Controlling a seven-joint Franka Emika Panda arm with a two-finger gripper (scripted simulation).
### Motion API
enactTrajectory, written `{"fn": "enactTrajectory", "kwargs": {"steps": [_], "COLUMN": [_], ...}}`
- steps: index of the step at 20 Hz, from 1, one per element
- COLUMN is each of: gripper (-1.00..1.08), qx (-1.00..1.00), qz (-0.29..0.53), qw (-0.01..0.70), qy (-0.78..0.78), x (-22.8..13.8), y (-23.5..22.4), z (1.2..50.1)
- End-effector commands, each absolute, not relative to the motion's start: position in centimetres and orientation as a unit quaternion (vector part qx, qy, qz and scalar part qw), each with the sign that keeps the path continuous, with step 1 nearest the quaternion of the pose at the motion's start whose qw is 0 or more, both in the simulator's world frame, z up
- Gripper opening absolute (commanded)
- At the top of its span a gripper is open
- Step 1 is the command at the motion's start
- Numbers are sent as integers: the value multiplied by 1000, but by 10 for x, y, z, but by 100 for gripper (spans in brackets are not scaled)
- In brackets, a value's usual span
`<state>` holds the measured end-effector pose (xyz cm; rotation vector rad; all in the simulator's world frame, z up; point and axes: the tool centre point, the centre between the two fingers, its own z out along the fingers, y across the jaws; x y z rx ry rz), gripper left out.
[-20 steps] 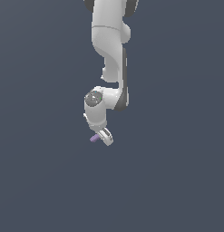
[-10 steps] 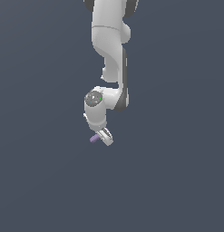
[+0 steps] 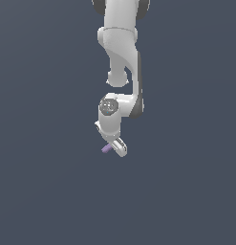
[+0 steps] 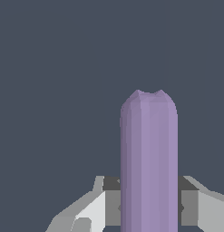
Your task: Pick up the object and move it to a goal position.
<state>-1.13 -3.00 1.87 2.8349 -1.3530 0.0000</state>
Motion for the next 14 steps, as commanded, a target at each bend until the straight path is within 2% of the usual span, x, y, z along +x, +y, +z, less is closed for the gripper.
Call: {"fn": "enactTrajectory", "kwargs": {"steps": [1,14], "gripper": [-100,-100], "qx": [903,903], "qz": [0,0], "qw": [0,0], "qy": [-430,-430], "x": [-3,53], "y": [-10,111], "z": [21,32]}}
